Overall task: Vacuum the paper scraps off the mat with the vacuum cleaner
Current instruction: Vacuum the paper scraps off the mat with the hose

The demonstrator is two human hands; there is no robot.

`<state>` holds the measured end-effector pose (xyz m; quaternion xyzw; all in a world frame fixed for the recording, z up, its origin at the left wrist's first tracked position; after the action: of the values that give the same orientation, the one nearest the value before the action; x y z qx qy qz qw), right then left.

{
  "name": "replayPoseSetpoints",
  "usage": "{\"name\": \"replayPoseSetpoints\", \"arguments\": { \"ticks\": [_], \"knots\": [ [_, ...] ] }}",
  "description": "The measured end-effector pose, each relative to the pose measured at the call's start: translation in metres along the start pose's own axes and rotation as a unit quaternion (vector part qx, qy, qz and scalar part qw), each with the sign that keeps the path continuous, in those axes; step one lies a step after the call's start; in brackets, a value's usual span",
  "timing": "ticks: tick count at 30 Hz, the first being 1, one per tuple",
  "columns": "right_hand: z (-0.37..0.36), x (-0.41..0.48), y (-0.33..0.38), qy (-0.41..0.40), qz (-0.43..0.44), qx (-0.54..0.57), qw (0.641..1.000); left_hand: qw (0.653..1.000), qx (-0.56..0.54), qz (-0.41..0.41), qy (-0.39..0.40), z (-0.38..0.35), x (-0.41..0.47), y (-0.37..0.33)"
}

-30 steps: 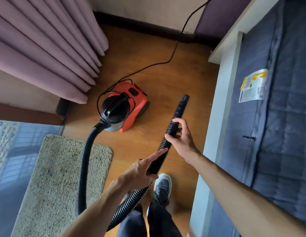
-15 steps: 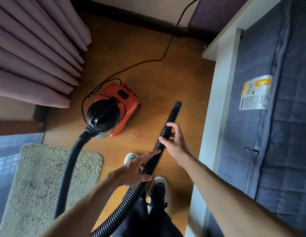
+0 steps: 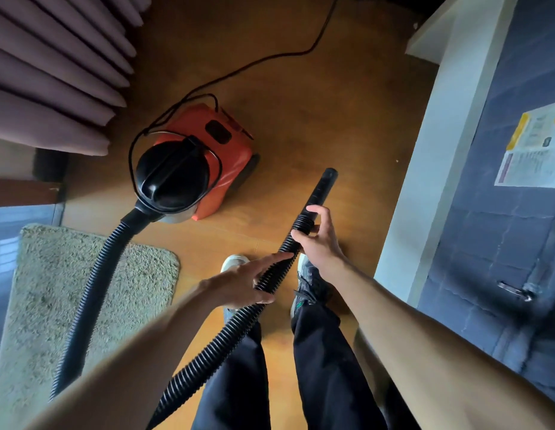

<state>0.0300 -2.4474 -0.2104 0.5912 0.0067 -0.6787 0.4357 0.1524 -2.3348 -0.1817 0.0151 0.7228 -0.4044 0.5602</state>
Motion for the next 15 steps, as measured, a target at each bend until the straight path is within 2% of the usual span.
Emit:
{"name": "replayPoseSetpoints", "arguments": {
  "ticks": [9, 15],
  "knots": [
    [-0.009, 0.05, -0.052, 0.031, -0.061, -0.031, 0.997, 0.998, 0.064, 0.018, -0.011, -0.013, 0.062, 0.026],
    [-0.03, 0.077, -0.07, 0.046, -0.102, 0.038, 0.993, 0.995, 0.088, 0.048, -0.02, -0.009, 0.089, 0.053]
  ]
}}
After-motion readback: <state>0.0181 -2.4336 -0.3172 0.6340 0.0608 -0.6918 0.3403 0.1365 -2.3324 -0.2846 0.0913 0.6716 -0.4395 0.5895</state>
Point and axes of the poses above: each hand's wrist, its own x-axis towards the middle knuckle, its own z-axis out of the back of the hand, y = z × x, the point moved 10 cm from there along x, towards the middle knuckle, and after that the axes turned 4 degrees about -x, right-handed, at the moved point
